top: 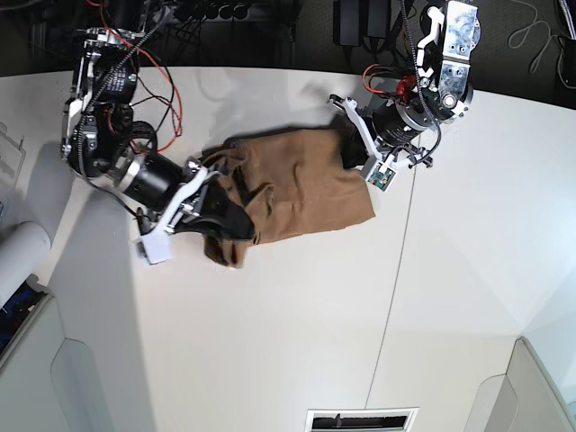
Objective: Layout the t-shirt on the table in an organized manner, then fold the t-shirt properly
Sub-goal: 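Grasp the strip's end with the right gripper and fold it over the bundle, then grasp the bundle edges with both grippers and square the folded shirt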
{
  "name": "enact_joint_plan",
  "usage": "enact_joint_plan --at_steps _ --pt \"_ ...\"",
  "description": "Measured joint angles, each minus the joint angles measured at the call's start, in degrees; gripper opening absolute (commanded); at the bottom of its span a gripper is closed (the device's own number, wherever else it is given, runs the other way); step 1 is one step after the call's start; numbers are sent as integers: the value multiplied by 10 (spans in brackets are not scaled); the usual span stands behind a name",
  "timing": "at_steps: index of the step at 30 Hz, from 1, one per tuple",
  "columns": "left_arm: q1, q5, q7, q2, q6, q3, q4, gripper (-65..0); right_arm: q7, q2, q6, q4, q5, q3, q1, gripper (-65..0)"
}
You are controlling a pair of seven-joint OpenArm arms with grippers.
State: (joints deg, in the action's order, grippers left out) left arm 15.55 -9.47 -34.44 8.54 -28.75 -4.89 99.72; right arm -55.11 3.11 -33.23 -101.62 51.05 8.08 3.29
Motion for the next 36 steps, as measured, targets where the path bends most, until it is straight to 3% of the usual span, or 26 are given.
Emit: enact_joint_plan --at_steps 5,8,12,14,21,27,28,30,31,36 --pt "0 0 -3 0 0 0 0 -650 0 -14 0 0 -32 -111 1 -650" --pt "0 -3 -9 0 0 0 0 -650 18 -13 0 0 -89 -163 1 -650" --pt "0 -9 -11 0 9 1 0 -650 31 -12 2 0 -111 -189 1 -330" --pt "0 -13 -11 -2 9 9 0 -650 36 -12 2 0 -110 -190 1 -283" --pt "1 -54 -47 -1 -1 59 7 -650 40 -12 2 -27 -108 -167 9 -283" --pt "48 -69 -63 -1 -9 116 98 -650 44 -12 2 -41 -111 -50 61 -297" --pt "56 -70 -63 -1 -9 124 120 -650 43 -12 2 -41 -120 -31 66 -358" --pt "70 -71 -61 0 -8 134 160 -650 40 -12 2 -40 -152 -1 75 -601" --pt "78 -76 -62 0 -8 135 175 -650 41 -12 3 -40 -165 10 79 -650" --pt "118 -146 -67 -5 -9 135 254 -650 76 18 2 -21 -174 22 82 -650"
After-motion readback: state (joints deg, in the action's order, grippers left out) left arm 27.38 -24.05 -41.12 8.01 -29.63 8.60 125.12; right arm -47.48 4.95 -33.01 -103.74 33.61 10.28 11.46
